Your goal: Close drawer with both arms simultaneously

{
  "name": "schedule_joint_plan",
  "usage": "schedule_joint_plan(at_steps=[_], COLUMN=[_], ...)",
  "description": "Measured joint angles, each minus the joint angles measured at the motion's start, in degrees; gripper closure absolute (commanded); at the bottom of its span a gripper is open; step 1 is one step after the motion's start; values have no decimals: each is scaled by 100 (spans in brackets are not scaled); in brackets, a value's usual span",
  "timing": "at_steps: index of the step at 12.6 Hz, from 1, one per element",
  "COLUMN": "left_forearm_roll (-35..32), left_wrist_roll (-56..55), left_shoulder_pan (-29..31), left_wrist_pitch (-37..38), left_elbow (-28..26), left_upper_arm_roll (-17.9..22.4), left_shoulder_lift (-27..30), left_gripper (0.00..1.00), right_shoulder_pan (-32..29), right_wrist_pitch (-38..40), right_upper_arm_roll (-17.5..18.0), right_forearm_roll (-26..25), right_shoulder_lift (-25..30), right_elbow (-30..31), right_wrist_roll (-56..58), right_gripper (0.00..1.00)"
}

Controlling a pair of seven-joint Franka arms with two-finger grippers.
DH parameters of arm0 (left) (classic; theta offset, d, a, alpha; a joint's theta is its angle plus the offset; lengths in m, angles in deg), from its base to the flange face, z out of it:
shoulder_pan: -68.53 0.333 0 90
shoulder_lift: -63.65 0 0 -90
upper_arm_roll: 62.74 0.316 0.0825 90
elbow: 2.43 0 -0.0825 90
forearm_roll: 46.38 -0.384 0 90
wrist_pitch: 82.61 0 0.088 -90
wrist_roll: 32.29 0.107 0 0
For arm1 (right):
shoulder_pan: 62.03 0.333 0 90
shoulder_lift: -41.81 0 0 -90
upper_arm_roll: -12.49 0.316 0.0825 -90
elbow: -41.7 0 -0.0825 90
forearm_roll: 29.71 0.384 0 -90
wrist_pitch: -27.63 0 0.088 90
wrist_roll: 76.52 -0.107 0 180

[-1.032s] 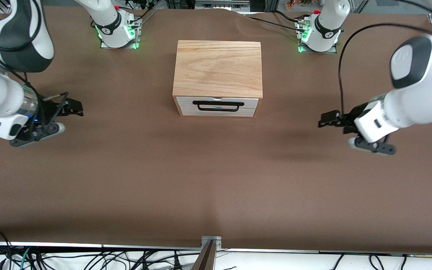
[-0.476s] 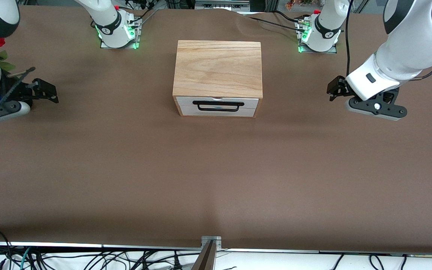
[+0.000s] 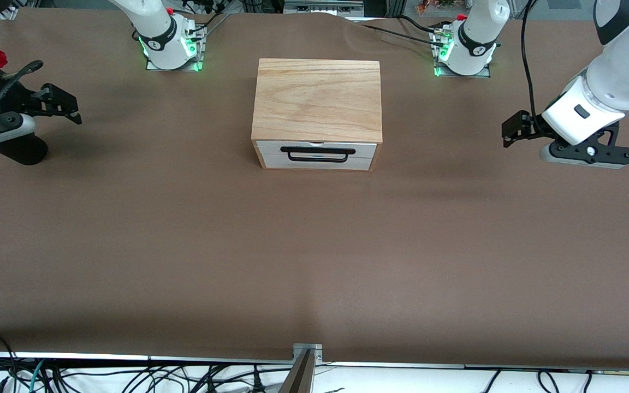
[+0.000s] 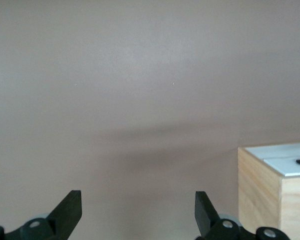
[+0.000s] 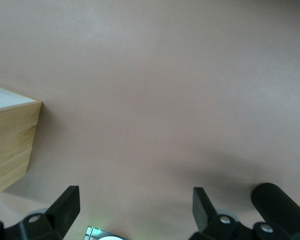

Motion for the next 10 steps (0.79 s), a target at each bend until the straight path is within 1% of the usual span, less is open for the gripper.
schedule_joint_plan(at_steps=[1, 2, 4, 6, 10], left_forearm_roll=[39, 42, 42, 42, 42], left_wrist_roll=[-43, -67, -75, -74, -74], left_shoulder_pan=[0, -4, -114, -305, -333], left_wrist_pitch=[-33, -36, -37, -37, -41], left_elbow=[-54, -84, -100, -104, -109], left_upper_arm_roll=[28, 33, 160, 411, 436], left_shoulder_lift=[39, 68, 103, 108, 108], left_gripper=[0, 0, 0, 0, 0], right_shoulder_pan=[-78, -234, -376, -386, -446], right_wrist_pitch=[-83, -109, -127, -208, -298], right_upper_arm_roll=[60, 213, 396, 446, 453], right_forearm_roll=[-19, -21, -24, -29, -39], right_shoulder_lift=[104, 177, 259, 227, -15], right_elbow=[178, 262, 287, 275, -57], right_wrist_roll=[-1, -1, -1, -1, -1], right_gripper=[0, 0, 0, 0, 0])
